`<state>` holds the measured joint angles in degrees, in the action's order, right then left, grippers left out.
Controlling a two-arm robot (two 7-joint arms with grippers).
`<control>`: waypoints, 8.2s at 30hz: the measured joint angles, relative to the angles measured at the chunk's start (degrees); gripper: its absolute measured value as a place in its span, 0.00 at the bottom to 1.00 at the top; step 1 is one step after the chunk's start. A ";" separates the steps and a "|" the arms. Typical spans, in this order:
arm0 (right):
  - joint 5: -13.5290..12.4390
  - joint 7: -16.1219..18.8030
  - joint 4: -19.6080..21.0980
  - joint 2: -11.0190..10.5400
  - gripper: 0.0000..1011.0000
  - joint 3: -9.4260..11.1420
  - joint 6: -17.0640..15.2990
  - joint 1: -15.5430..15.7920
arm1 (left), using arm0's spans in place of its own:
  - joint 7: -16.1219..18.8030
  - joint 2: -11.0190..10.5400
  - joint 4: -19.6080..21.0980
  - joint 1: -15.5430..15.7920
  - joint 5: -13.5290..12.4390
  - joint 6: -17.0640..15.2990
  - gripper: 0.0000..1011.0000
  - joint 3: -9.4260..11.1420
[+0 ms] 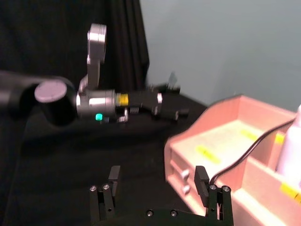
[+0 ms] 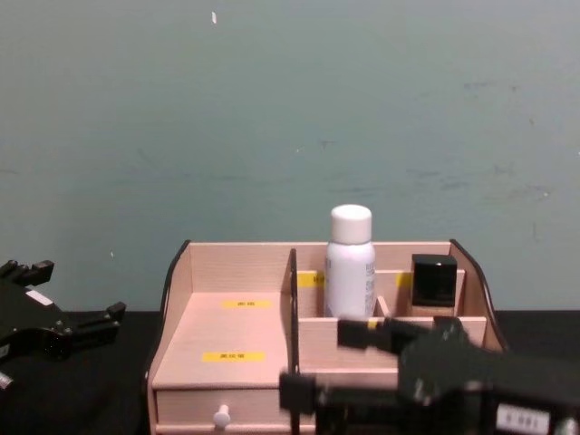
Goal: Pick up the facial cleanser and watermelon frost from the table and place them into the tiered storage box.
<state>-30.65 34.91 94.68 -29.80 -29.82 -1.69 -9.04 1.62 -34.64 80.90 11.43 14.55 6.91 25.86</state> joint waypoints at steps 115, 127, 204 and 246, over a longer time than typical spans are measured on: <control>6.62 1.52 -15.42 4.94 0.73 -10.22 -8.13 -10.03 | 0.00 0.00 0.00 0.00 -0.01 0.00 1.00 0.00; 5.50 2.12 -14.22 5.72 0.73 -9.68 -7.05 -10.40 | 0.00 0.00 0.00 0.00 0.00 0.00 1.00 0.00; 15.45 -8.37 -25.69 20.59 0.74 -6.54 -9.79 -21.97 | 0.00 0.00 0.00 0.00 0.00 0.00 1.00 0.00; 15.29 -19.33 3.22 9.69 0.99 4.75 0.07 0.86 | 0.00 0.00 0.00 0.00 -0.01 0.00 1.00 0.00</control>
<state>-15.36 15.59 97.90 -20.11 -25.07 -1.62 -8.18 1.62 -34.65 80.90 11.43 14.55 6.91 25.86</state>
